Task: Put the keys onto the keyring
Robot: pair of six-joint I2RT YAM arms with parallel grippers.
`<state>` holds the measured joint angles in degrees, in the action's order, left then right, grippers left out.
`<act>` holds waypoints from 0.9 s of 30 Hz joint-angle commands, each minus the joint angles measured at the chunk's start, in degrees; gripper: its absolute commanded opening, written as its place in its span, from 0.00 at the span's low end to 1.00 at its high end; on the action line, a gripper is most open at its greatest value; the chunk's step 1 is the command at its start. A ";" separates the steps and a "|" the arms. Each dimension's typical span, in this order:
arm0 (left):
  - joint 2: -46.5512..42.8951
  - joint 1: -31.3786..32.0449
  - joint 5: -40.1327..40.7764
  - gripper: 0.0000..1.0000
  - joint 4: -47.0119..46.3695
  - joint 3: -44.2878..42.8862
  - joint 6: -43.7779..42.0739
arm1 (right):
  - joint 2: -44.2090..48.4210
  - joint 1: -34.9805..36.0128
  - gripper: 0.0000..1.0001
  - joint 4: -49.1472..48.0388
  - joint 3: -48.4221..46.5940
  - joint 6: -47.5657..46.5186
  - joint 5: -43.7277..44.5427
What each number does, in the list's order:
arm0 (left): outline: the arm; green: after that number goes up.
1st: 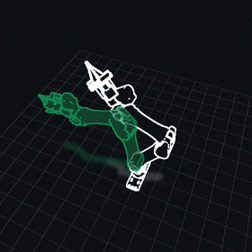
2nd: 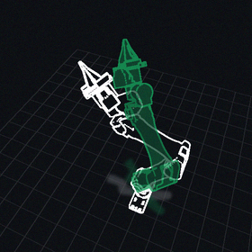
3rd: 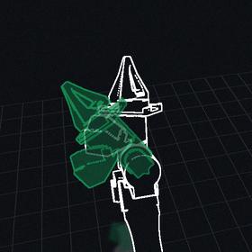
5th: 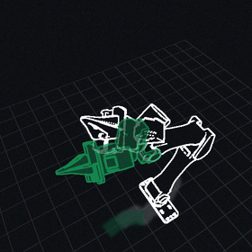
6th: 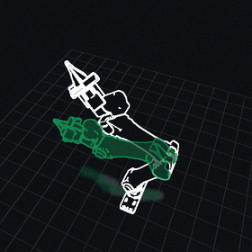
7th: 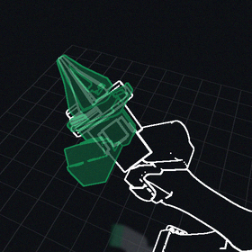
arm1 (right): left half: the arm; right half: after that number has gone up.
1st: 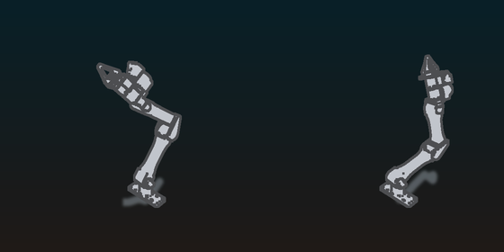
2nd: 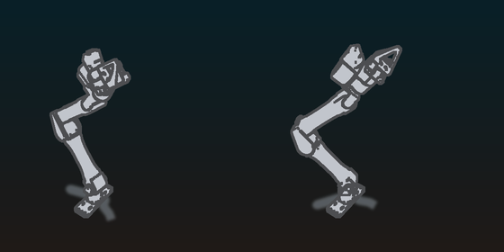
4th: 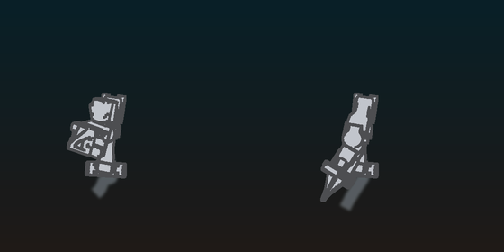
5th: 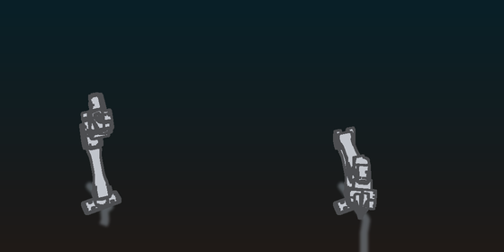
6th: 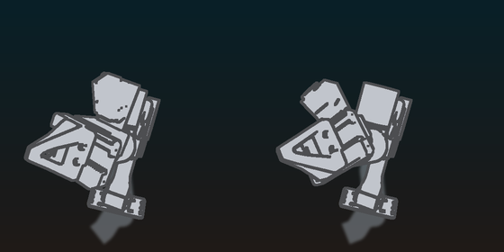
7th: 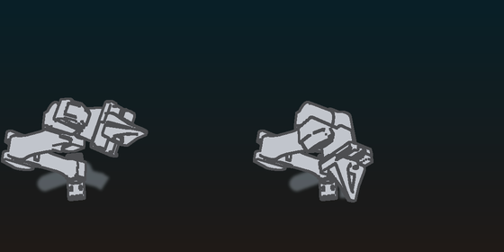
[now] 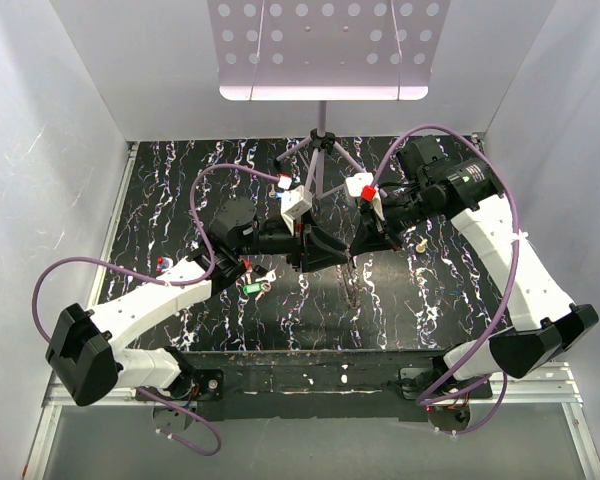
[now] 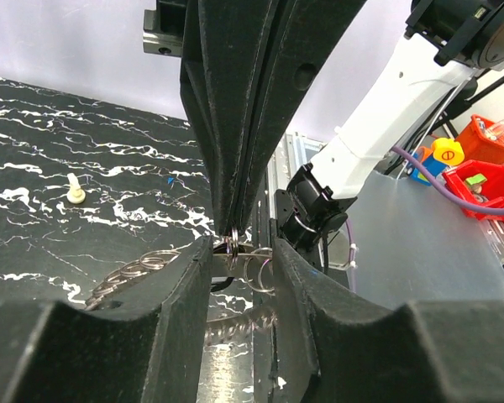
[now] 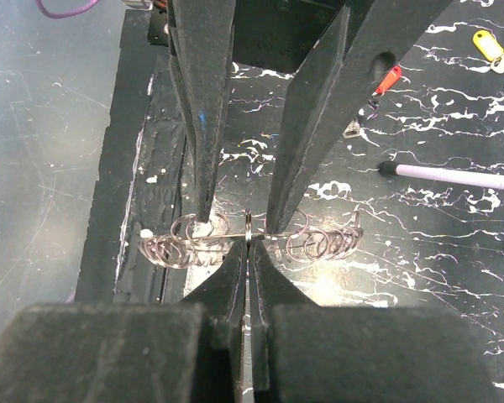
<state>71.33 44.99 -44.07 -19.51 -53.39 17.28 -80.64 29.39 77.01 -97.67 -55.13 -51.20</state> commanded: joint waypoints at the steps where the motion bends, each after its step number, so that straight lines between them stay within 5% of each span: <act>1: 0.12 0.27 0.83 0.33 1.66 -2.51 -1.54 | 0.31 0.32 0.01 7.10 -1.65 1.43 -2.94; 12: 0.30 0.71 1.62 0.27 2.63 -2.95 -2.42 | 0.31 0.32 0.01 6.57 -0.95 2.22 -3.29; 21: 0.92 0.80 0.57 0.00 4.47 -3.74 -3.21 | 0.40 0.32 0.01 6.40 -1.03 3.10 -4.17; 27: -2.06 0.80 3.02 0.00 1.77 -1.12 -3.05 | 1.45 0.23 0.06 6.14 -0.42 4.33 -5.75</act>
<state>72.27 45.60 -43.44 -16.08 -55.11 14.59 -80.73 29.32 77.12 -97.65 -52.45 -51.57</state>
